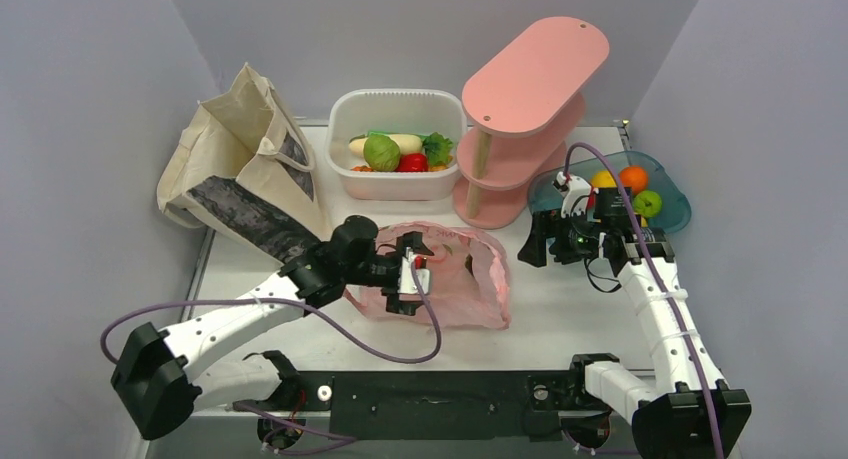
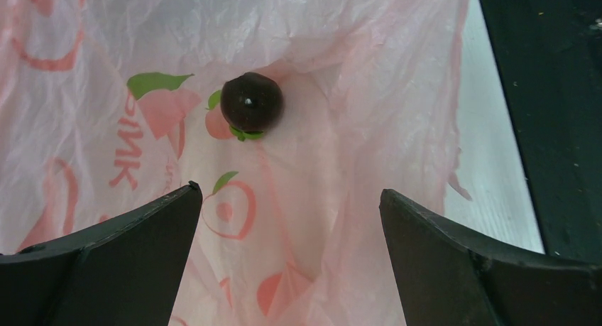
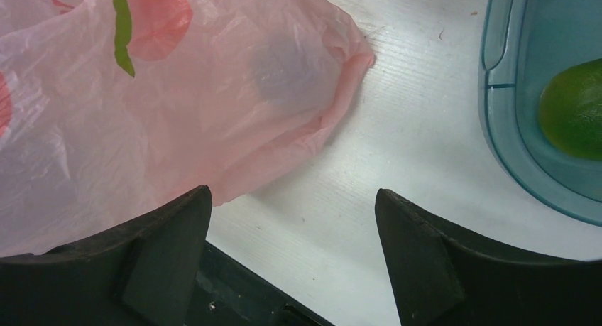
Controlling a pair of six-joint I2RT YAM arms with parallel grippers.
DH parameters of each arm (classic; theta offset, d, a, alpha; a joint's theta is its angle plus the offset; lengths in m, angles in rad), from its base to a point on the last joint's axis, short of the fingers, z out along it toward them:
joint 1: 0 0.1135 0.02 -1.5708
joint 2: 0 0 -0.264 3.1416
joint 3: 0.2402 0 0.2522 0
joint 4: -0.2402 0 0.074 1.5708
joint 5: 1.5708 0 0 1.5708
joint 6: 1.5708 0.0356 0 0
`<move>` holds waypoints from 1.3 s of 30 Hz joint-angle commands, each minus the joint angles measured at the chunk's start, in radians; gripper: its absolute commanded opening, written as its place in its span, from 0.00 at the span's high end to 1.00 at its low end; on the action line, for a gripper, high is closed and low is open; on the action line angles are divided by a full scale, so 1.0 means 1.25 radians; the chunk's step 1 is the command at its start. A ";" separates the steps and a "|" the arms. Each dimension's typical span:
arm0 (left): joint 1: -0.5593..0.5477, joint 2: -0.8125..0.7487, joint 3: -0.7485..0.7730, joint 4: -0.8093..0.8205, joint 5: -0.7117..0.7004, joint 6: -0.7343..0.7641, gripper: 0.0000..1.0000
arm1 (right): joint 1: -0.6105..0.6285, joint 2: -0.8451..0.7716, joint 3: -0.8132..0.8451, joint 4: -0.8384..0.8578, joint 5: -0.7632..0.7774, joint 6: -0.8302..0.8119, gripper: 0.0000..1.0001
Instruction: Untie the knot of the grocery bags and take out the mixed food
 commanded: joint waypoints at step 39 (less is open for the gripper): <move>-0.058 0.409 0.122 0.359 -0.036 -0.045 0.24 | -0.048 0.160 -0.146 0.261 -0.019 0.282 0.72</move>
